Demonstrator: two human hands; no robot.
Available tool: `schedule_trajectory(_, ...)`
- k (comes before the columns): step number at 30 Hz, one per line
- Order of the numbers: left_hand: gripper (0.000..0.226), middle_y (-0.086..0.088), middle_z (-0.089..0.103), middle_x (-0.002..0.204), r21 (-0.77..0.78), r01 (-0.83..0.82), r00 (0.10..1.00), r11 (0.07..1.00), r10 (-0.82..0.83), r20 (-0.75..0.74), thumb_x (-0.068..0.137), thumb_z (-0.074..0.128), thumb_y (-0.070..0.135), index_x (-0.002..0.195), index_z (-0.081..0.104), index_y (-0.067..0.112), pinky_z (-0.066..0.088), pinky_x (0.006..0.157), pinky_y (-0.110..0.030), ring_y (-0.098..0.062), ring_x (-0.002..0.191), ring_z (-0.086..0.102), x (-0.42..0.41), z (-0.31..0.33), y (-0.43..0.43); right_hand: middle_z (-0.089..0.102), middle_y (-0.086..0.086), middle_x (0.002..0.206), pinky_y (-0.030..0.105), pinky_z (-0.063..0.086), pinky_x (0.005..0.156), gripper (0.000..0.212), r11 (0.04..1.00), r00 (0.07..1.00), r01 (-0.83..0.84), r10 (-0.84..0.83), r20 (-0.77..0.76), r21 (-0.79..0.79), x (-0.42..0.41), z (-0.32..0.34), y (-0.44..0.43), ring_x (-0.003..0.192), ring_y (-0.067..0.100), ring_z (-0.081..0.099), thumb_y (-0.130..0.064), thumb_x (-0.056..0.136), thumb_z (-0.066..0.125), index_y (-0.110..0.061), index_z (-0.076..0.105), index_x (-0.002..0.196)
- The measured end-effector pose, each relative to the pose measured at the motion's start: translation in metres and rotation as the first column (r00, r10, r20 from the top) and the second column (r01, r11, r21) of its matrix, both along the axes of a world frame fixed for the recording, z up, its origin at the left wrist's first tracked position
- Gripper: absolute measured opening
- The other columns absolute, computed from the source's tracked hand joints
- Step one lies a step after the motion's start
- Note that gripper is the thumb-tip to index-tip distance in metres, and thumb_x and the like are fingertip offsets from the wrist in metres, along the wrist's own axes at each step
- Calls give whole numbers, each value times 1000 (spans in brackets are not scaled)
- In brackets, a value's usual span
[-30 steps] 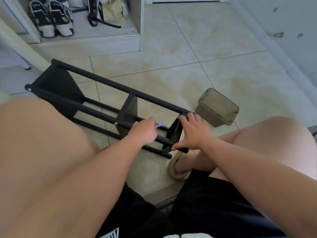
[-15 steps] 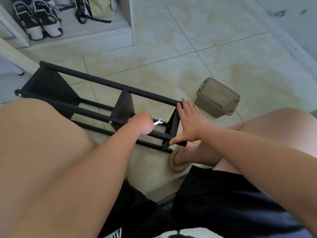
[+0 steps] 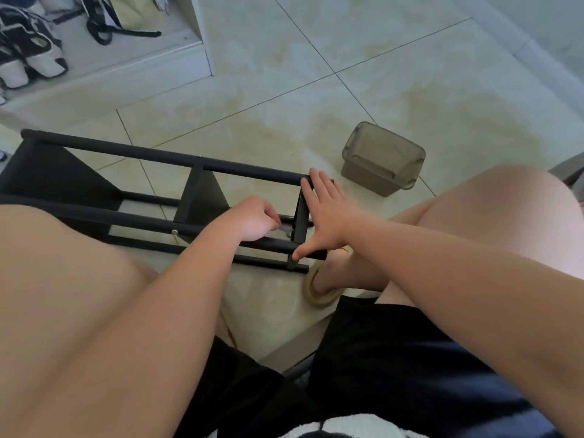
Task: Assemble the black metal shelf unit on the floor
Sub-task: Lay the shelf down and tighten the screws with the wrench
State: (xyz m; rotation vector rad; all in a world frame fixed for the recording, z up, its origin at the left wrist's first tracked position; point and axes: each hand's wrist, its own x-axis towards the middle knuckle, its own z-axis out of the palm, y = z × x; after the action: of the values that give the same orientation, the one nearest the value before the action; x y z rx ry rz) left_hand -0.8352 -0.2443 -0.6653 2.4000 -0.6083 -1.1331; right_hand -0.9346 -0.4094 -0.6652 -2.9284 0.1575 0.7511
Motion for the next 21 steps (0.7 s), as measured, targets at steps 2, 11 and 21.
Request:
schedule_trajectory(2, 20, 13, 63, 92, 3, 8, 999, 1000, -8, -38, 94, 58, 25, 80, 65, 38, 41, 74, -29, -4, 85, 55, 1, 0, -4, -28, 19, 163, 47, -7, 125, 160, 1000, 1000, 2, -2, 6, 5, 0, -1, 0, 152, 34, -25, -98, 52, 59, -6, -19, 157)
schedule_trajectory(11, 6, 10, 75, 72, -107, -345, 920, 933, 312, -238, 92, 67, 27, 93, 66, 21, 56, 80, -30, -1, 69, 71, -3, -12, -16, -27, 18, 164, 47, -7, 126, 160, 1000, 1000, 14, -15, 25, 14, -1, 0, 1, 152, 33, -24, -96, 53, 62, -5, -18, 158)
schedule_trajectory(21, 13, 6, 73, 78, -59, -413, 892, 909, 391, -227, 96, 63, 26, 108, 61, 21, 49, 78, -31, -7, 73, 68, -8, -14, -26, -27, 17, 164, 46, -7, 126, 161, 999, 999, 23, -24, 34, 30, 0, -2, 2, 152, 31, -25, -97, 51, 61, -6, -18, 158)
